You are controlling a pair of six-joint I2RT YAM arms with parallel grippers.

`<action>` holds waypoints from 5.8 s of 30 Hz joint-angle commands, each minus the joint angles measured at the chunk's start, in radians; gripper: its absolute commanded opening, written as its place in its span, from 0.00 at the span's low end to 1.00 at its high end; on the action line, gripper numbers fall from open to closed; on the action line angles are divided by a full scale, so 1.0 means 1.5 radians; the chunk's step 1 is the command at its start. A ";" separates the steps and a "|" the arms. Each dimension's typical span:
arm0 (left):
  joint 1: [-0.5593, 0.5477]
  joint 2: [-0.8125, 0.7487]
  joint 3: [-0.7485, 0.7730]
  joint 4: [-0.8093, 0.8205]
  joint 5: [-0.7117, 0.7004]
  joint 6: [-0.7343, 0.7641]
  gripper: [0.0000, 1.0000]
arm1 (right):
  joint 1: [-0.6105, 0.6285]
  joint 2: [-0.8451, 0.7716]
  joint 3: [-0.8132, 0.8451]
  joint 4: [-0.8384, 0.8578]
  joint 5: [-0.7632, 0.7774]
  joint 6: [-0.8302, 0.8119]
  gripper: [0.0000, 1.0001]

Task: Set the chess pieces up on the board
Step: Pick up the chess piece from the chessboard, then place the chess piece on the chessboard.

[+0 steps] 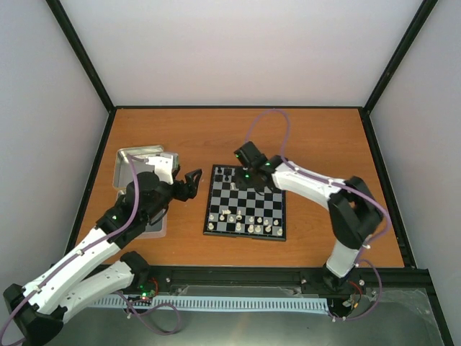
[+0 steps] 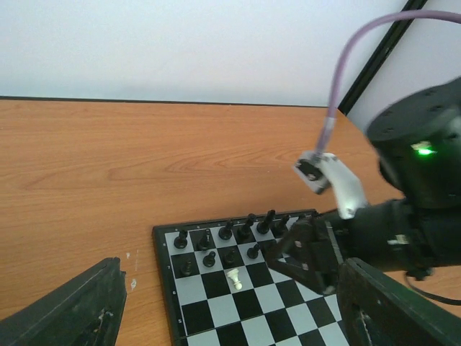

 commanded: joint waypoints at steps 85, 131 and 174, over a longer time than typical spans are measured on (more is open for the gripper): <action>-0.047 0.280 -0.203 0.488 0.221 -0.159 0.40 | 0.008 -0.166 -0.277 0.440 -0.245 0.660 0.18; -0.063 0.382 0.159 -0.166 0.283 -0.062 0.01 | -0.118 -0.460 -0.270 0.058 -0.027 0.248 0.59; -0.143 0.715 0.454 -0.441 0.310 0.060 0.01 | -0.119 -0.500 -0.346 0.061 -0.054 0.136 0.55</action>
